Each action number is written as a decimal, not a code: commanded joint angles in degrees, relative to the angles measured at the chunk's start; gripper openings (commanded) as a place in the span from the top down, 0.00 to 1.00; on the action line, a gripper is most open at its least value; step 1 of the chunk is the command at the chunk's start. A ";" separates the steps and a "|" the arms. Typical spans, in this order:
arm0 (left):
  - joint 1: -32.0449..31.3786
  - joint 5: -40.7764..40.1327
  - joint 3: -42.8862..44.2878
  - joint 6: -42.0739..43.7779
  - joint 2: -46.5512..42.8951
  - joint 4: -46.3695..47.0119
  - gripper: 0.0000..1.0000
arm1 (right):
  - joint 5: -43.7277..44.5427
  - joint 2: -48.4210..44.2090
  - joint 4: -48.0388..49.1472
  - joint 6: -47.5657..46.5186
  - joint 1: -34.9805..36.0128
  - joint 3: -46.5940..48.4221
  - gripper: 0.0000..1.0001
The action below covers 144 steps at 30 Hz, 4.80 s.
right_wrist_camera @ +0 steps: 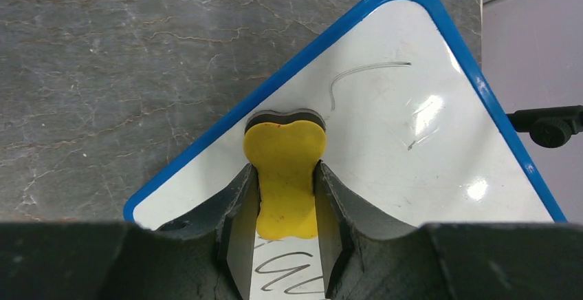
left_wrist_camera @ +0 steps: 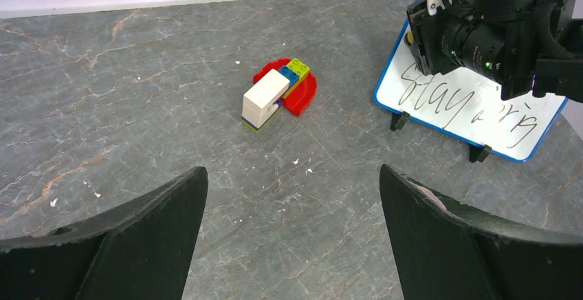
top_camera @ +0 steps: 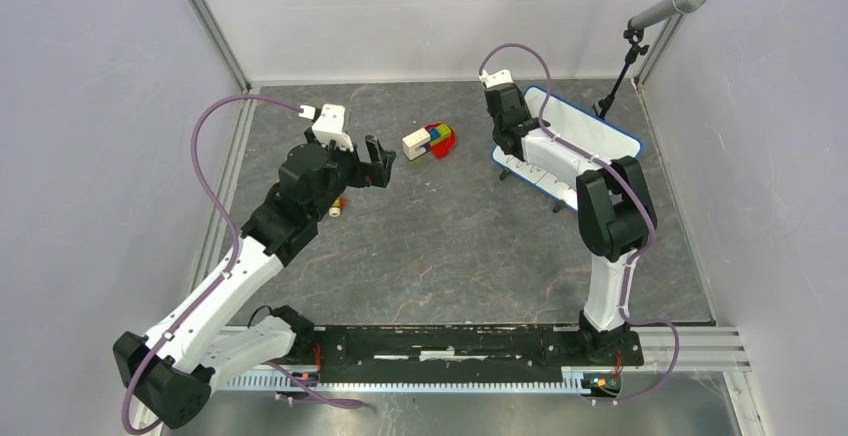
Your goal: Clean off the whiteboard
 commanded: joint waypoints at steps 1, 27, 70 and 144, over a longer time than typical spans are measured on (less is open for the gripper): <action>-0.13 -1.22 1.63 1.92 0.16 1.02 0.00 | 1.79 0.46 1.91 -0.31 -0.24 3.21 0.62; -0.11 -1.30 1.76 2.26 -0.45 0.89 0.00 | 1.29 1.10 1.06 -1.49 -4.48 7.53 0.66; -0.33 16.23 9.14 -11.89 22.25 6.50 0.00 | -7.93 3.14 -5.87 1.25 -2.34 11.19 0.68; -12.24 14.91 17.09 -17.17 56.49 25.03 0.18 | -19.45 -17.35 4.01 5.35 -6.02 -12.76 0.65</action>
